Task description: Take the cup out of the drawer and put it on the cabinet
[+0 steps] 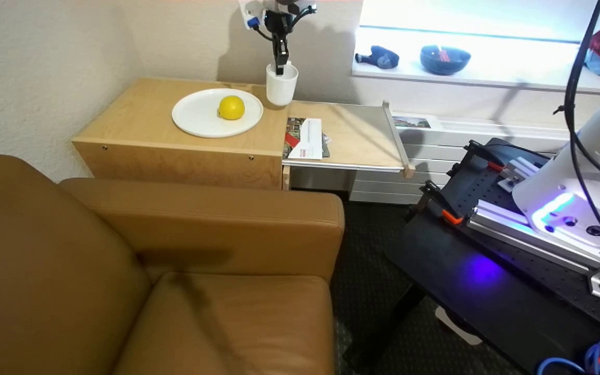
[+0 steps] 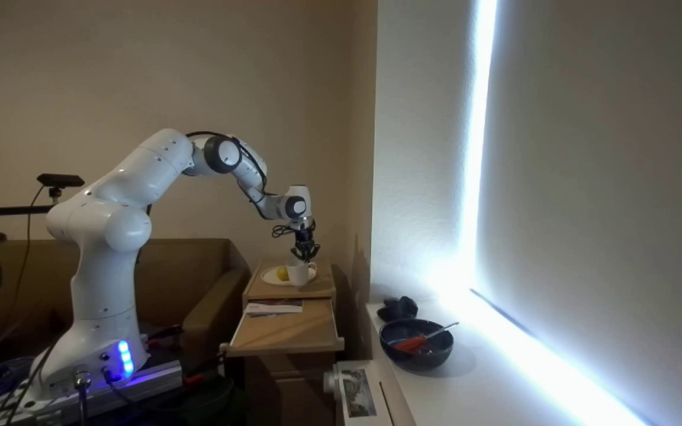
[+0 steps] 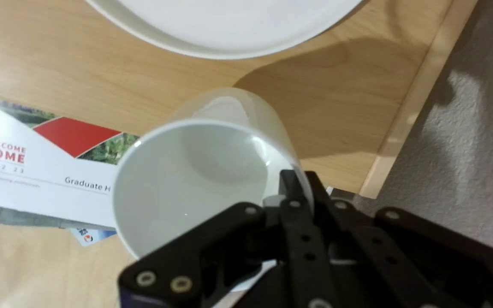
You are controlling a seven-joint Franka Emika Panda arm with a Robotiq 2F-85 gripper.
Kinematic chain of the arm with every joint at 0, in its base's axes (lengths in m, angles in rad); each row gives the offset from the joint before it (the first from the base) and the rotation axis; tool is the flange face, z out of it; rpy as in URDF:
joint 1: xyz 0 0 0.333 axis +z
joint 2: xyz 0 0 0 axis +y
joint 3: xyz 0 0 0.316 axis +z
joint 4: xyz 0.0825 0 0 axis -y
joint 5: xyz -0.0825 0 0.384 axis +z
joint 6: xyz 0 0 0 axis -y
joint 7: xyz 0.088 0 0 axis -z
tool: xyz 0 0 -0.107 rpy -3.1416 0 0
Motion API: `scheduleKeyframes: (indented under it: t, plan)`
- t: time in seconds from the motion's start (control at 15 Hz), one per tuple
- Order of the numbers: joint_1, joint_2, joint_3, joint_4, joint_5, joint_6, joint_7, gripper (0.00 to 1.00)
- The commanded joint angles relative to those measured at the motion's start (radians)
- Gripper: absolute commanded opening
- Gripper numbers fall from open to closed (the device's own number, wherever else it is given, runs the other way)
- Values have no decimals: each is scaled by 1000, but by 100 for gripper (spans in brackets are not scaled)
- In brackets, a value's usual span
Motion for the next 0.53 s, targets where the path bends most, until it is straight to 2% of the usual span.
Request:
scheduleKeyframes:
  t: [0.0, 0.47]
  plan:
    - [-13, 90, -12, 138, 54, 5, 140, 1]
    - [-13, 202, -67, 274, 42, 51, 431, 1]
